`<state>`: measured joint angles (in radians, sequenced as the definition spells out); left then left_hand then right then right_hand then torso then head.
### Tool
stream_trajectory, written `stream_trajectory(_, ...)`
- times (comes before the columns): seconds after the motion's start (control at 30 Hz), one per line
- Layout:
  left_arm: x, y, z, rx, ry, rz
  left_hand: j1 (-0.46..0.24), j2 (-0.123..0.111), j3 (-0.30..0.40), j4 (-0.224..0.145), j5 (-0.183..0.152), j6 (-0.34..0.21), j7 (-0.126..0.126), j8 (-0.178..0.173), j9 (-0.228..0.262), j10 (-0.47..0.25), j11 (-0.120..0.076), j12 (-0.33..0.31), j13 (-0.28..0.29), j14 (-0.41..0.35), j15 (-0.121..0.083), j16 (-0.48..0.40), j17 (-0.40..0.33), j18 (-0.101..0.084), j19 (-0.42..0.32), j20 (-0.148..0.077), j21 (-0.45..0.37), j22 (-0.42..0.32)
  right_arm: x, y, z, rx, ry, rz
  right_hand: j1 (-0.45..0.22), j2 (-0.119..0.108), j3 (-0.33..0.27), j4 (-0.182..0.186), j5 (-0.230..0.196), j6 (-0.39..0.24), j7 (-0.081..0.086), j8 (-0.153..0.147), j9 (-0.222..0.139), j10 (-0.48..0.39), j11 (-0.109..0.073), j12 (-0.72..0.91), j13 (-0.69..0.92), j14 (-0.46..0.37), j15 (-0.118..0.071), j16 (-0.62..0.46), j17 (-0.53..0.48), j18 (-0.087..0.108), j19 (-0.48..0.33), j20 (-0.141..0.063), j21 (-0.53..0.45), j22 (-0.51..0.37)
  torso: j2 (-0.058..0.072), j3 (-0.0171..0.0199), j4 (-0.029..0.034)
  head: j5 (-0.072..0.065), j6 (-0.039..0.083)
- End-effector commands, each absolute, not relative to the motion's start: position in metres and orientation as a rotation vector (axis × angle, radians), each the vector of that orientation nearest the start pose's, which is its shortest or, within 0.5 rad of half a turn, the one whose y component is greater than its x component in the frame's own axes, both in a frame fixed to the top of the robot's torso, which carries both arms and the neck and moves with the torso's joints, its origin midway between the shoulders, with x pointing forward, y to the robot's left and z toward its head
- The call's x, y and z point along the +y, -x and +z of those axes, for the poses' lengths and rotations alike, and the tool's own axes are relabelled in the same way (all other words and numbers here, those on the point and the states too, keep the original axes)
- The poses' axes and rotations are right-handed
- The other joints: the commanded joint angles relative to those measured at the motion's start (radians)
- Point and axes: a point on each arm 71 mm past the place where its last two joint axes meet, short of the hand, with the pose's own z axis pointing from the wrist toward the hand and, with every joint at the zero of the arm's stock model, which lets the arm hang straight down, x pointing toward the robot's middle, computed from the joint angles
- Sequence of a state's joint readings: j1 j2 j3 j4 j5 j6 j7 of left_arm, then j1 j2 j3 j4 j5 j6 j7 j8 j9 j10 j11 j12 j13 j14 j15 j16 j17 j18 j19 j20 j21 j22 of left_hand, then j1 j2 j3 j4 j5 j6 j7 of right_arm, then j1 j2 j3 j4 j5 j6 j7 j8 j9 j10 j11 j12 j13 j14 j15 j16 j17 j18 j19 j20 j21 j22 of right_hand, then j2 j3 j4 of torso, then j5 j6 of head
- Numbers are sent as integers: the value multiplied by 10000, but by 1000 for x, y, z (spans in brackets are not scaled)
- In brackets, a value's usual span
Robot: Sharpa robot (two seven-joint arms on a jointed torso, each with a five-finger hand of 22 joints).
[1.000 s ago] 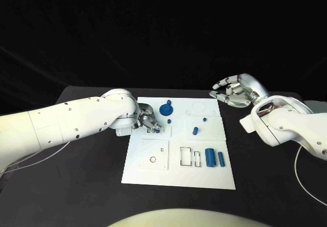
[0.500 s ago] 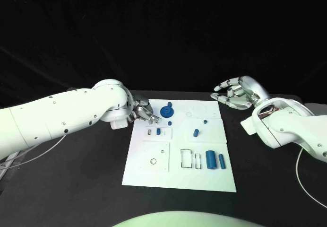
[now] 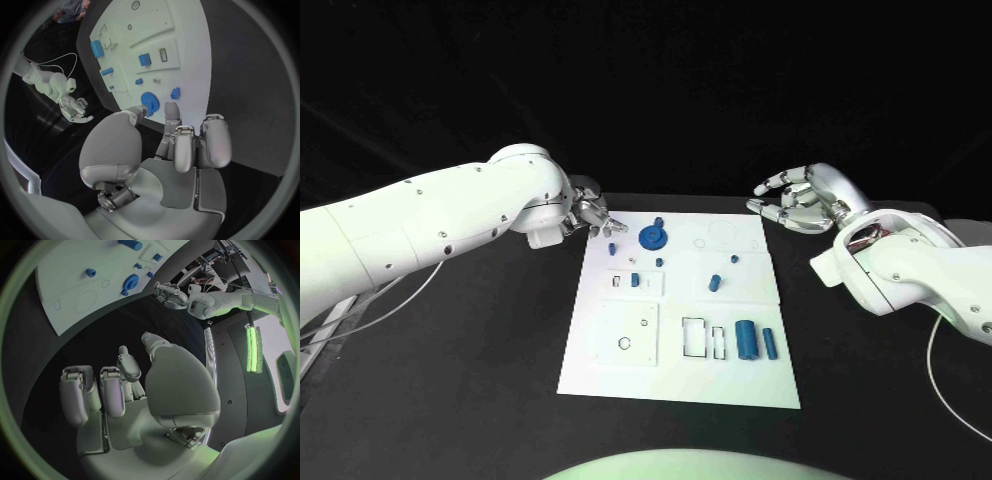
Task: Assemble the parts on the task board
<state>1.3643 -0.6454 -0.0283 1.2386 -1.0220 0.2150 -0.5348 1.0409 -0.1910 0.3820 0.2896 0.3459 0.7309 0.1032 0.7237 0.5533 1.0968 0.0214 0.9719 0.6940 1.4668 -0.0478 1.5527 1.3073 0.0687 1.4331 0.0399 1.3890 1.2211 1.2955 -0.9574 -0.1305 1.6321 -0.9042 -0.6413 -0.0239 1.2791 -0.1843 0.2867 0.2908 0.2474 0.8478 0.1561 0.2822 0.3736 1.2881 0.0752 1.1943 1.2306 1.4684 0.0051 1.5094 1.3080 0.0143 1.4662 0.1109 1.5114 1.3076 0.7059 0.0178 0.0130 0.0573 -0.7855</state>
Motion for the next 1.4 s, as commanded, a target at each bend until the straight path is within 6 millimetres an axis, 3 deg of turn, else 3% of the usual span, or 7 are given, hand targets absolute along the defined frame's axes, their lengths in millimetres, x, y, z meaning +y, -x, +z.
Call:
stream_trajectory(0.03,200,-558,-157,22418,2075,-3462,144,12,-100,4,12,7,15,-50,-29,85,47,93,122,958,55,20,2373,1,54,63,45,106,-241,-475,-154,14870,-4206,8331,-101,-5,-39,-5,-25,-43,2,45,6,-44,-33,-21,-1,673,-77,-30,1194,27,707,-87,-36,2224,16,-1,-24,51,-13)
stream_trajectory(0.57,198,-567,-175,23232,1778,-2664,173,114,-213,17,-6,337,-38,-24,-88,247,12,256,235,970,40,41,2405,-16,104,75,116,229,-240,-475,-155,14905,-4190,8362,-113,10,-43,-13,-16,-43,-2,57,7,-31,-37,-9,3,674,-79,-31,1194,28,706,-89,-40,2221,31,20,-27,28,-52)
stream_trajectory(1.4,196,-565,-182,23827,1378,-2416,283,175,-266,-18,-13,525,-100,7,-116,382,-42,411,373,980,-1,62,2438,-39,152,46,189,359,-238,-475,-155,14927,-4170,8393,-109,29,-40,-26,10,-44,-7,75,7,-14,-42,9,9,678,-84,-29,1202,24,714,-93,-27,2230,23,9,-3,17,-121)
